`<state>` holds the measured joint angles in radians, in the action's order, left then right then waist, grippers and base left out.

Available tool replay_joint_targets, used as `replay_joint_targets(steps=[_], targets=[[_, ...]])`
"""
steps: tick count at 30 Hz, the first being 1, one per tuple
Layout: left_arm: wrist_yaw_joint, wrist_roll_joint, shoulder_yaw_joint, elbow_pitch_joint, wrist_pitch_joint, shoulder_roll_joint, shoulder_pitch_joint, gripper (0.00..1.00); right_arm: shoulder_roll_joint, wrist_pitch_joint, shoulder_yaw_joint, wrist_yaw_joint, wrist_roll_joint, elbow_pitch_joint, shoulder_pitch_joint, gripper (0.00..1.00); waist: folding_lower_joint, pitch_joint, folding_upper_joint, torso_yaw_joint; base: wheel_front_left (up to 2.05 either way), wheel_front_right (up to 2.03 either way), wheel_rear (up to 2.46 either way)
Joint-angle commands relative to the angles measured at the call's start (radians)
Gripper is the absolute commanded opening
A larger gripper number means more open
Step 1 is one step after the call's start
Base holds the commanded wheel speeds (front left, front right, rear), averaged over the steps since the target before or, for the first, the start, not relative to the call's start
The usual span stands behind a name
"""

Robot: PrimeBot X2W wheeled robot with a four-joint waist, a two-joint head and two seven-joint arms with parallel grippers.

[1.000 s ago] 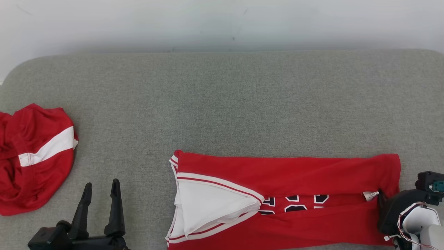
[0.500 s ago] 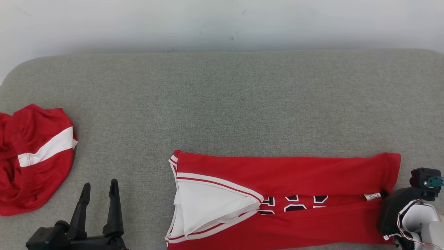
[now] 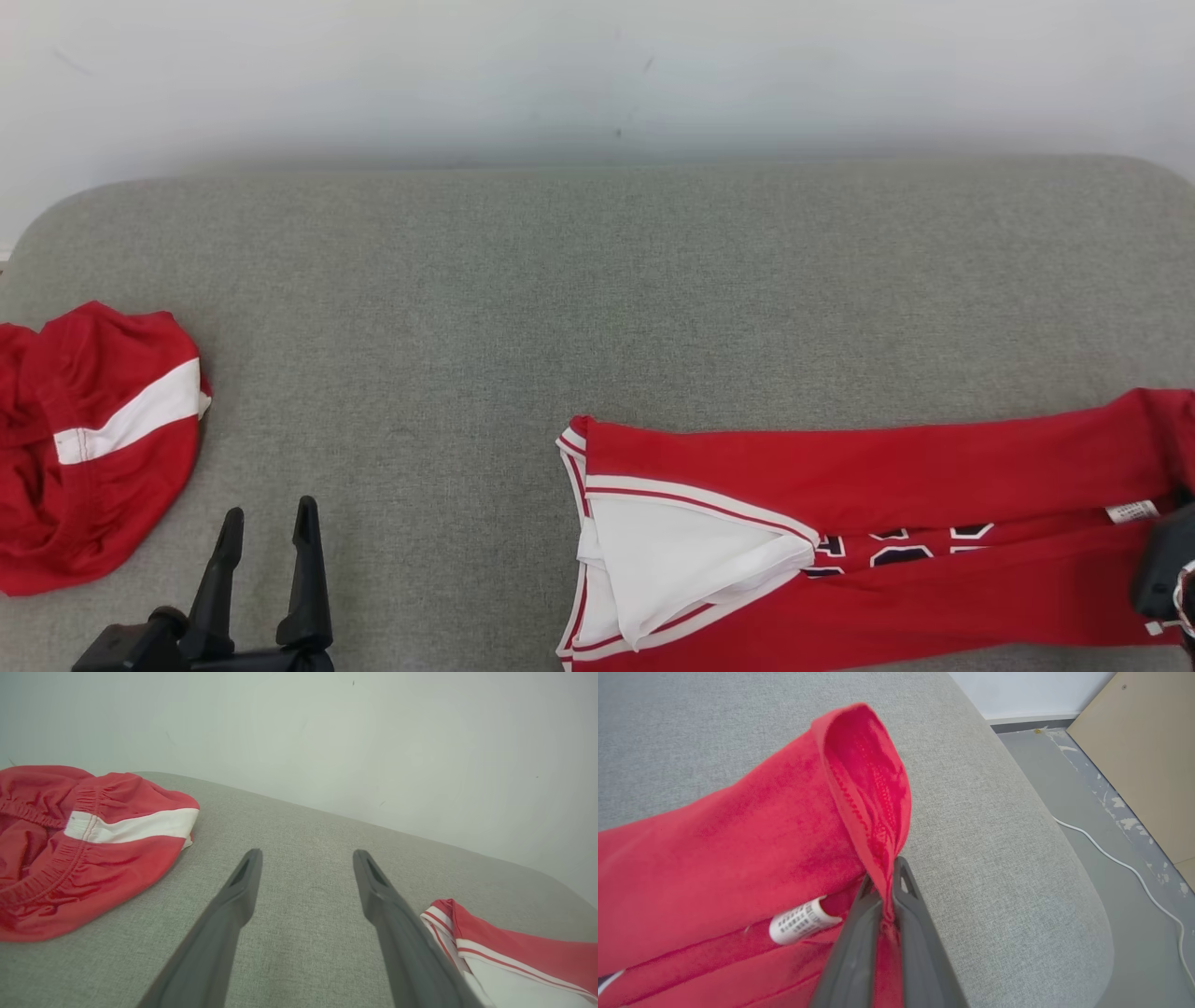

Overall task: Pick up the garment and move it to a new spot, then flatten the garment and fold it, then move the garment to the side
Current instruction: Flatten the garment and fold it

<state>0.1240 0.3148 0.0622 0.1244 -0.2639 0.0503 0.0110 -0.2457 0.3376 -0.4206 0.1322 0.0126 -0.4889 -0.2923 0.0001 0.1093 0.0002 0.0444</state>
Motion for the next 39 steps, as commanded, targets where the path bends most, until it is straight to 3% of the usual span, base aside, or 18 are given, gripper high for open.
replay_joint_targets(steps=[1, 7, 12, 18, 30, 39], targets=[[0.001, 0.007, 0.004, 0.0, 0.0, 0.0, -0.015, 1.0, 0.017, 0.014, 0.014, -0.003, 0.005, 0.03, 0.015, 0.0, -0.0001, -0.01, -0.0002, -0.005, 0.0, 0.0, 0.0], [-0.002, 0.012, 0.004, 0.004, 0.0, 0.0, -0.02, 1.0, 0.087, 0.084, 0.112, -0.002, -0.049, 0.171, 0.06, 0.0, -0.0001, -0.03, -0.0002, -0.01, 0.0, 0.0, 0.0], [-0.002, 0.019, -0.004, 0.011, 0.0, 0.0, -0.022, 1.0, 0.138, 0.145, 0.265, -0.002, -0.142, 0.31, 0.108, 0.0, -0.0001, -0.039, -0.0002, -0.008, 0.0, 0.0, 0.0], [-0.002, 0.019, -0.003, 0.02, 0.0, 0.0, -0.024, 1.0, 0.162, 0.18, 0.482, -0.002, -0.22, 0.373, 0.087, 0.0, -0.0001, -0.05, -0.0002, -0.004, 0.0, 0.0, 0.0], [-0.004, 0.019, -0.016, 0.027, 0.0, 0.0, -0.027, 1.0, 0.195, 0.15, 0.776, -0.002, -0.353, 0.166, -0.066, 0.0, -0.0001, -0.057, -0.0002, 0.024, 0.0, 0.0, 0.0], [-0.01, 0.026, -0.043, 0.03, 0.0, 0.0, -0.019, 1.0, 0.196, 0.084, 0.912, -0.002, -0.496, -0.019, -0.164, 0.0, -0.0001, -0.052, -0.0002, 0.056, 0.0, 0.0, 0.0]])
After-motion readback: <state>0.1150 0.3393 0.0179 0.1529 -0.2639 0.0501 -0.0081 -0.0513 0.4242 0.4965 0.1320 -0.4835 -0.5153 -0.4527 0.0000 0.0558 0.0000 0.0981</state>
